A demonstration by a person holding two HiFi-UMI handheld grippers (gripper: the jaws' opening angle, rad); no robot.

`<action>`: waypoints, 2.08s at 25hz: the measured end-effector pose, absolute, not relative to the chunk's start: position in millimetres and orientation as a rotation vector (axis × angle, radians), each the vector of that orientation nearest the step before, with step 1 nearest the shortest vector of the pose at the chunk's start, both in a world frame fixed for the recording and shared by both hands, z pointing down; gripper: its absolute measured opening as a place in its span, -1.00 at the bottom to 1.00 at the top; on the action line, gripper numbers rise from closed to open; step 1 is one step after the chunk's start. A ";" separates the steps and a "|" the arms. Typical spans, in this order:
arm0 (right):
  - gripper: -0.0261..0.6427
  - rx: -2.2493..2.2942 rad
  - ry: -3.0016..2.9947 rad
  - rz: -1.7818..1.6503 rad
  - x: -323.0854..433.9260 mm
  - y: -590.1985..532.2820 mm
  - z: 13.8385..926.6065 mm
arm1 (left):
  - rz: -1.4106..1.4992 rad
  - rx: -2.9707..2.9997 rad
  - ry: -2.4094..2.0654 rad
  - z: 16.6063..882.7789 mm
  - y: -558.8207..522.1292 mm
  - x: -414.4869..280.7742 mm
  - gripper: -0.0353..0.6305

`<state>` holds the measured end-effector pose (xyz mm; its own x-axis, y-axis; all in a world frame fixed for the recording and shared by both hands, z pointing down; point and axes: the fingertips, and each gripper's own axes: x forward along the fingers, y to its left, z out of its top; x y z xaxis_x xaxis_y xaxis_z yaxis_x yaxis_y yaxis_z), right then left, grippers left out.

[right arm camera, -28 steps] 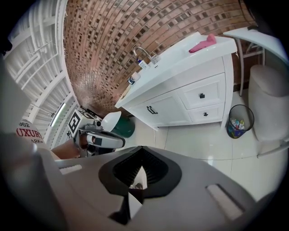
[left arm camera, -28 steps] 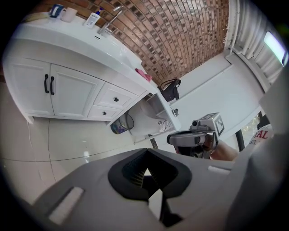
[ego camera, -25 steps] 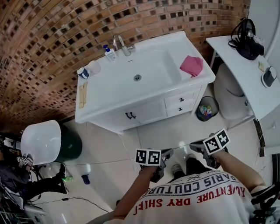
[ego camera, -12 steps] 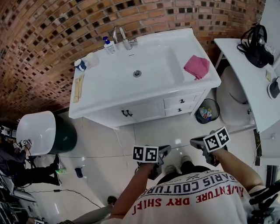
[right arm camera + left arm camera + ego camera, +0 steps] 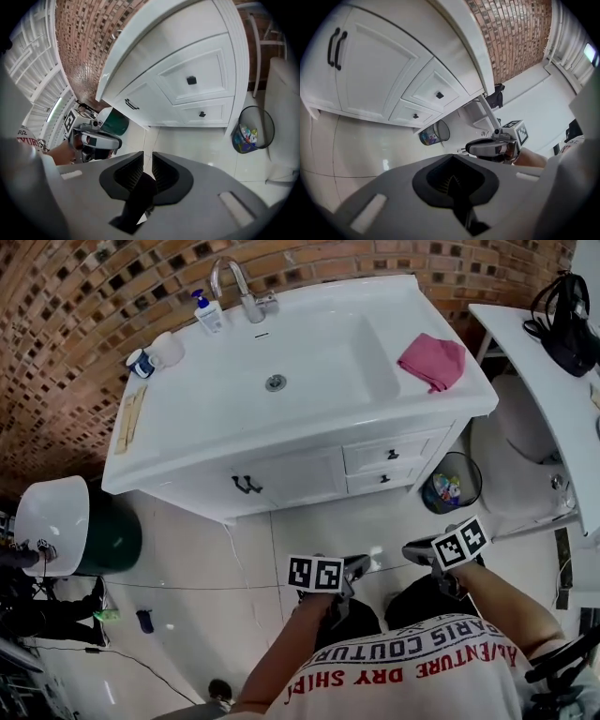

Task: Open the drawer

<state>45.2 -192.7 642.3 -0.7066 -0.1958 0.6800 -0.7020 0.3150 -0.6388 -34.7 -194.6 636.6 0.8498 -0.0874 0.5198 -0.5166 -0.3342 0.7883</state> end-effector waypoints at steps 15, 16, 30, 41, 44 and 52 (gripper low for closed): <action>-0.28 1.132 -2.097 1.117 79.5 -347.8 890.2 | 0.407 1.957 -0.508 842.7 -220.5 -68.2 -0.91; -0.28 1.158 -2.088 1.101 81.3 -356.2 897.6 | 0.400 1.953 -0.514 847.4 -219.1 -72.8 -0.91; -0.26 1.321 -2.018 0.992 87.8 -435.8 924.1 | 0.384 1.900 -0.576 870.5 -187.7 -110.2 -0.91; -0.33 1.389 -1.941 0.981 91.0 -448.4 945.8 | 0.324 1.872 -0.605 873.8 -190.3 -119.6 -0.92; -0.45 1.364 -1.951 1.041 87.3 -446.8 949.0 | 0.326 1.863 -0.612 875.6 -192.7 -118.5 -0.91; -0.47 1.377 -1.959 1.052 87.2 -444.7 950.2 | 0.368 1.884 -0.619 879.0 -194.1 -113.4 -0.91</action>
